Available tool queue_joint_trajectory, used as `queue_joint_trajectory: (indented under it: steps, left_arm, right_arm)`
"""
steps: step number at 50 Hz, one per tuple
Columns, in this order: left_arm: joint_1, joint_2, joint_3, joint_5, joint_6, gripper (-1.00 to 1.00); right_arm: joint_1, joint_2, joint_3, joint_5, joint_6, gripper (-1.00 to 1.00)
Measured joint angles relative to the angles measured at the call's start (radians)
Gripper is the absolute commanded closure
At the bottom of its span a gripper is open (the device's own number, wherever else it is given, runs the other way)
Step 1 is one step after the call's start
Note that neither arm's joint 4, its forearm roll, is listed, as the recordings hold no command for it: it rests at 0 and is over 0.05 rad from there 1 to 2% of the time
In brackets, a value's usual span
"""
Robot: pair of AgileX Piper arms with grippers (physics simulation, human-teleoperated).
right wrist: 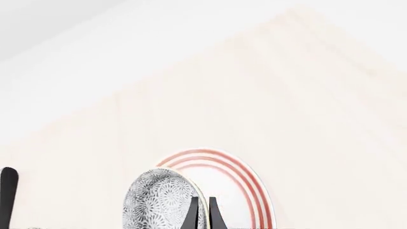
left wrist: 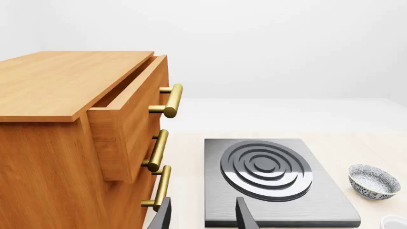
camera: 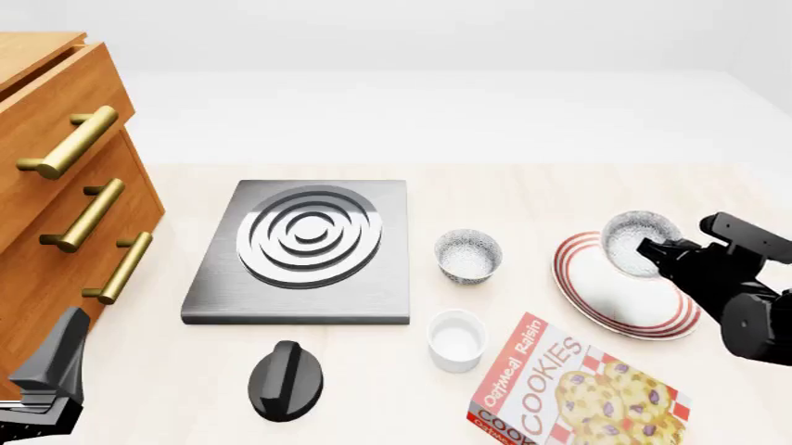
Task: Pick the akita bowl next to the plate and place it on the plate.
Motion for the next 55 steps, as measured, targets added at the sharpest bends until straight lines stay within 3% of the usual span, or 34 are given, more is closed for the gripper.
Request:
queue_joint_trajectory:
  steps: [55]
  left_arm:
    - [0.0,0.0,0.0,0.0,0.0,-1.0]
  right_arm:
    - [-0.001,0.162,-0.023,-0.08,-0.042,1.0]
